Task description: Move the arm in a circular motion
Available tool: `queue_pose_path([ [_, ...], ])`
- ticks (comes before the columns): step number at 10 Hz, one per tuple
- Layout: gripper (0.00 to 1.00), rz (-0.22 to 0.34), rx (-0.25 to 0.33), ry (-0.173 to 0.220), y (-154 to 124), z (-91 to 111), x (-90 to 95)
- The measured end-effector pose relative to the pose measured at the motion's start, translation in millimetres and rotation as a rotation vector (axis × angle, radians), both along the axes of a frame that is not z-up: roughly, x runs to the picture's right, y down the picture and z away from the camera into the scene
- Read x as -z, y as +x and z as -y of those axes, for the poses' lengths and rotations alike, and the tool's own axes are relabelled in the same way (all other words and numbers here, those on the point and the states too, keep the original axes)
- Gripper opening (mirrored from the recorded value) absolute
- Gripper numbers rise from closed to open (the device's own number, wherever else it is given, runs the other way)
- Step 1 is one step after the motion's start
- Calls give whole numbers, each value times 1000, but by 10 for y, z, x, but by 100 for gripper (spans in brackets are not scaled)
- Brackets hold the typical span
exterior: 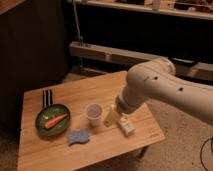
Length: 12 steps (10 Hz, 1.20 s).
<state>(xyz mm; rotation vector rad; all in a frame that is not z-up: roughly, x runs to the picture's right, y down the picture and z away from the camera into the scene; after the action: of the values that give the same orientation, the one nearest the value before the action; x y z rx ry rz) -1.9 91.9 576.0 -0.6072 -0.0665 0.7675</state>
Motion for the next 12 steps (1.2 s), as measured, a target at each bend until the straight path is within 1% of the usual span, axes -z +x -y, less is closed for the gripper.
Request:
queue_pose_path([
  [1, 80, 22, 25, 3, -226, 6, 6],
  [2, 80, 58, 65, 12, -590, 62, -1],
  [3, 80, 79, 85, 16, -792, 118, -19],
  [5, 80, 114, 138, 37, -1216, 350, -153],
  [7, 80, 127, 188, 51, -1553, 642, -393],
  [8, 80, 131, 205, 53, -1688, 811, -556],
  [9, 80, 122, 213, 55, -1735, 1002, -751],
  [10, 80, 105, 218, 57, -1724, 1182, -943],
  [11, 80, 95, 212, 51, -1714, 1304, -1078],
  [12, 80, 61, 191, 37, -1624, 1456, -1311],
])
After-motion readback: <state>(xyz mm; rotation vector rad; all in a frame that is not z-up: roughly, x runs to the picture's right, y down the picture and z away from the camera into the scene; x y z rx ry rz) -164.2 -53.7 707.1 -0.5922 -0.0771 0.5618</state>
